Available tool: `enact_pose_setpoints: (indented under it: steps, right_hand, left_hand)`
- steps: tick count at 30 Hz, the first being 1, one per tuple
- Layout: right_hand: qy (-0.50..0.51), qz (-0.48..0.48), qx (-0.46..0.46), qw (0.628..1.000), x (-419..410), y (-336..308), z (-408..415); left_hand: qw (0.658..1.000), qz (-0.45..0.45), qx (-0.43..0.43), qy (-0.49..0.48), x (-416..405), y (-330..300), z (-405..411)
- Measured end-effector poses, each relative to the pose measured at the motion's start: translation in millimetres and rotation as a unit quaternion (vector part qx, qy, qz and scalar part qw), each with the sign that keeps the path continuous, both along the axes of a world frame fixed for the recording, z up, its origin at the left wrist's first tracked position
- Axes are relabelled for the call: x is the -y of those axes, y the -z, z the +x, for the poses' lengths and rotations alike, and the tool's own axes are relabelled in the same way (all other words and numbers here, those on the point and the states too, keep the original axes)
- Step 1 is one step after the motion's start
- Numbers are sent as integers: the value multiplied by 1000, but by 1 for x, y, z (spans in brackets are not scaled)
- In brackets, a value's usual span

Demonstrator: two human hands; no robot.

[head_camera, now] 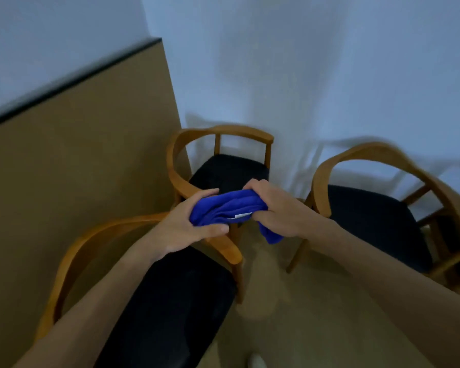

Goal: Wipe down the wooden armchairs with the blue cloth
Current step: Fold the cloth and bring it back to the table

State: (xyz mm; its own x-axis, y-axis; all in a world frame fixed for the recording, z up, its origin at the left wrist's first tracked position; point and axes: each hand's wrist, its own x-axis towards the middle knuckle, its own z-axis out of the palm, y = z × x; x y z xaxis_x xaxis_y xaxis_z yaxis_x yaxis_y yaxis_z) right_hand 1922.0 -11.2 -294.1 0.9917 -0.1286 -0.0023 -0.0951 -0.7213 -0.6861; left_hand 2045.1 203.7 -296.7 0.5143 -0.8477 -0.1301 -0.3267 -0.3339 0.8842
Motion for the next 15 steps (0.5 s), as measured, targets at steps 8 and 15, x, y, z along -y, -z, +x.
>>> enact_pose_setpoints:
  steps: [8,15]
  right_hand:
    - [-104,-23,87,991,-16,-134,25]
    - [-117,-56,190,973,-8,-273,42]
  left_hand:
    - [940,-55,332,-61,-36,-141,-12]
    - [882,-105,441,-131,-31,-277,-12]
